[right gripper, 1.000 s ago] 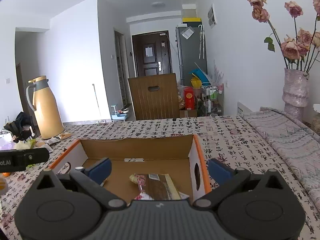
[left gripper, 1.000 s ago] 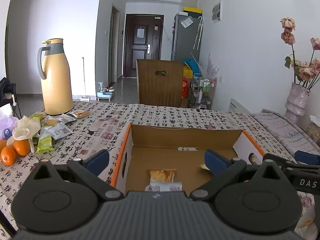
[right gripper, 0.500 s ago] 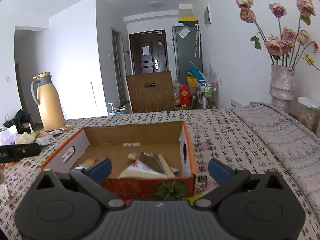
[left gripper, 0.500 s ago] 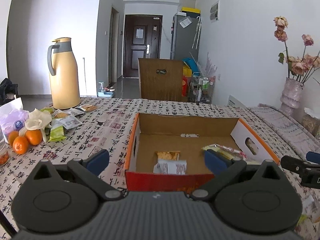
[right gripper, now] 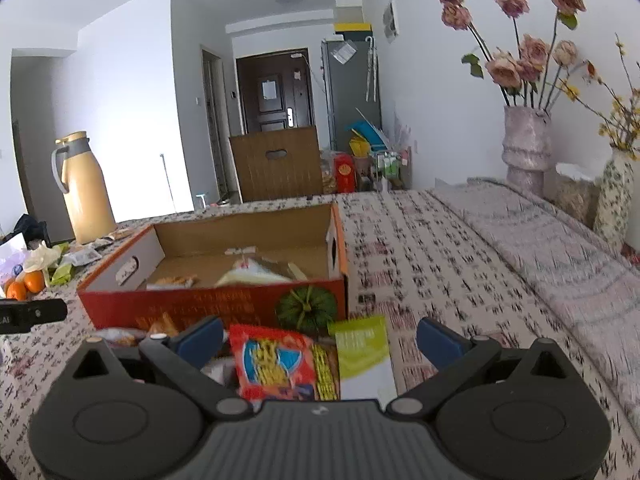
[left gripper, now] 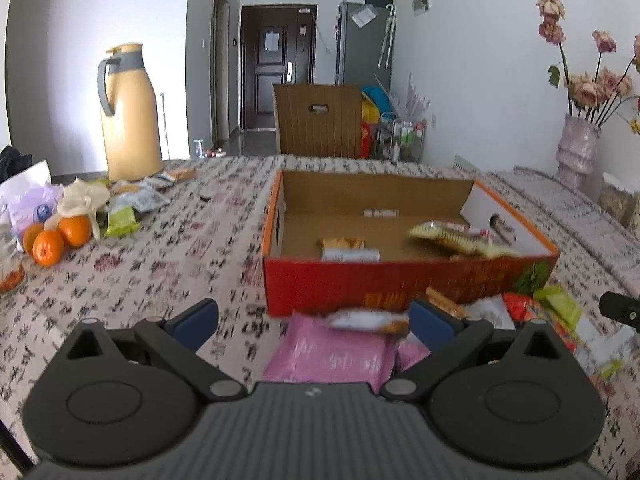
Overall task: Organize snacks
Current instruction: 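Withdraw both grippers from the box back toward the snack pile, then grasp the red-and-blue chip bag with the right gripper while the left gripper grasps a white packet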
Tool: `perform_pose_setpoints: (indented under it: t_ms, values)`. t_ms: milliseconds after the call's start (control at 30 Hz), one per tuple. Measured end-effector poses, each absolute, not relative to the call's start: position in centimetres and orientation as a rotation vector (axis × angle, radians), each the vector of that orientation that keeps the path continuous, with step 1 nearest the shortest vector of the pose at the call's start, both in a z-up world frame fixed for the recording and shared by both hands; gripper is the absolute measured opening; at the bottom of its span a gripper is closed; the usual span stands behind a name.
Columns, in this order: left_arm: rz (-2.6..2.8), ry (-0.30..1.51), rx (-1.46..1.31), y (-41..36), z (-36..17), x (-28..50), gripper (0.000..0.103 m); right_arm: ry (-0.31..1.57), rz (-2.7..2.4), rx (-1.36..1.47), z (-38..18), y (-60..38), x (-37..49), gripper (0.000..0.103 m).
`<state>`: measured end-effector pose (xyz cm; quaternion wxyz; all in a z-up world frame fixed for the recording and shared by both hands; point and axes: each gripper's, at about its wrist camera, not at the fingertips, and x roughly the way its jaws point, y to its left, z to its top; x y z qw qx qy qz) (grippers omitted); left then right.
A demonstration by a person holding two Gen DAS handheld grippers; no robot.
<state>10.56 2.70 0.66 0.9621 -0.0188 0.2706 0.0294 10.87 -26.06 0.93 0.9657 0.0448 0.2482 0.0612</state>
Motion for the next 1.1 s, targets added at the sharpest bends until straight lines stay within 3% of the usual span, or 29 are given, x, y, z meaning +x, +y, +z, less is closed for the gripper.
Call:
perform_pose_setpoints:
  t_ms: [367, 600, 1000, 1100]
  values:
    - [0.037, 0.61, -0.018, 2.9, -1.6, 9.4, 0.103, 0.563, 0.162, 0.095, -1.6, -25.0, 9.8, 0.101]
    - [0.035, 0.618, -0.019, 2.8, -1.8, 9.3, 0.103, 0.617, 0.212, 0.107, -2.3, -23.7, 11.2, 0.075]
    - [0.021, 0.631, -0.023, 2.5, -2.3, 9.8, 0.103, 0.648, 0.162, 0.056, -4.1, -22.3, 12.5, 0.072]
    - [0.02, 0.633, -0.024, 2.5, -2.3, 9.7, 0.103, 0.646, 0.169, 0.048, -4.3, -22.2, 12.4, 0.065]
